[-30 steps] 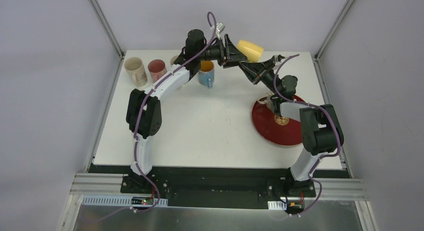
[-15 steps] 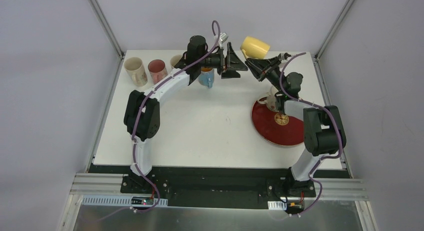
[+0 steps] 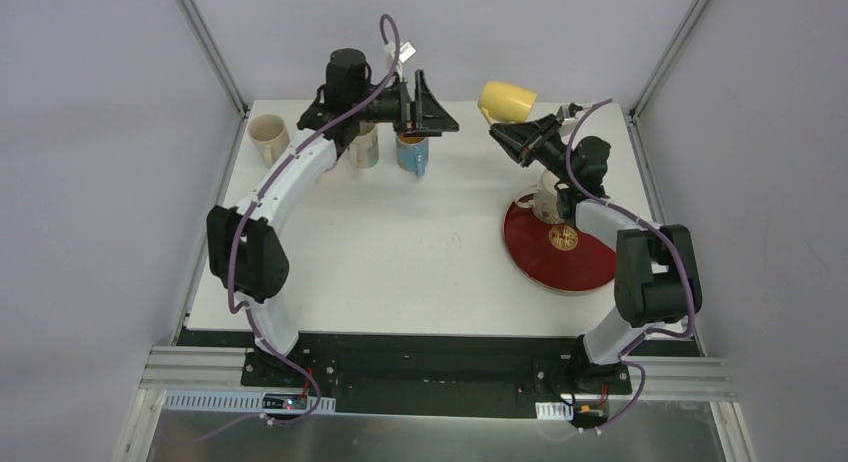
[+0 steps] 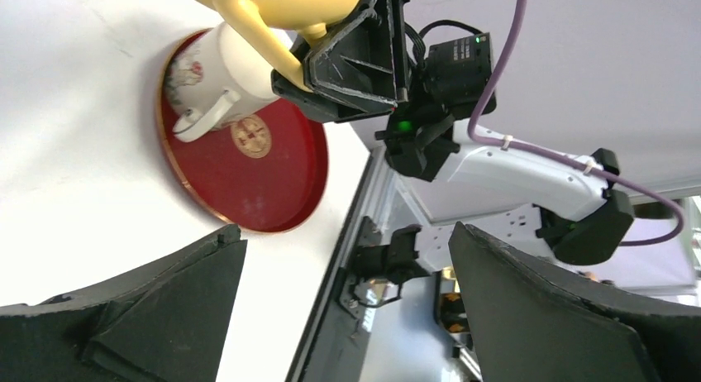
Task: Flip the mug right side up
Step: Turn over the cup on the tray.
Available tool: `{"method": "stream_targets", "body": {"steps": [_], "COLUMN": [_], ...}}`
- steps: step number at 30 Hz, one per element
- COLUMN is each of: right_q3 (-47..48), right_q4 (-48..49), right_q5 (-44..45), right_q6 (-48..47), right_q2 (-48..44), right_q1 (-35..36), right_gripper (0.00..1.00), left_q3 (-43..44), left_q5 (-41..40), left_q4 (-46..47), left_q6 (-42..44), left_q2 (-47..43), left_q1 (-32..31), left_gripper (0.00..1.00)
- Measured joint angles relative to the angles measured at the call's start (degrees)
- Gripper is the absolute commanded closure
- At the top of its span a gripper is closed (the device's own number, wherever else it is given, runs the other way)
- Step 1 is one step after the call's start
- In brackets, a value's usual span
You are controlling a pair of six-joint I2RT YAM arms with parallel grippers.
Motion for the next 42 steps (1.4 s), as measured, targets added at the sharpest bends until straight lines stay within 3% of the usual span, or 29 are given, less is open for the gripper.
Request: {"method": "stream_targets", "body": {"steps": [5,16,27,42], "right_q3": [0.37,5.31,14.25,25.03], "right_q4": [-7.54,-26.18,-51.56,-75.67], "right_q5": [-2.03,-5.07,-1.27,12.59], "right_q6": [-6.36,-22.18,-42.16,-61.59], "right_q2": [-1.9,-2.47,-2.58,-2.14], "right_q1": [-0.04,-0.15,0.79,8.72], "right_gripper": [1.0,1.0,1.0,1.0], "left_q3": [-2.36,-19.56,-38.34,-45.55], "left_q5": [-1.31,-8.87,-19.1,-22.36], "left_q4": [-6.23,-16.72,-25.44,-30.69], "left_q6": [9.07,26.53,45.18,53.75], "left_q2": [-6.45,-23.91,-48.43,-50.45], "left_q1": [6.14,23.91,27.36,30.67], "left_gripper": [0.0,0.0,0.0,0.0]}}
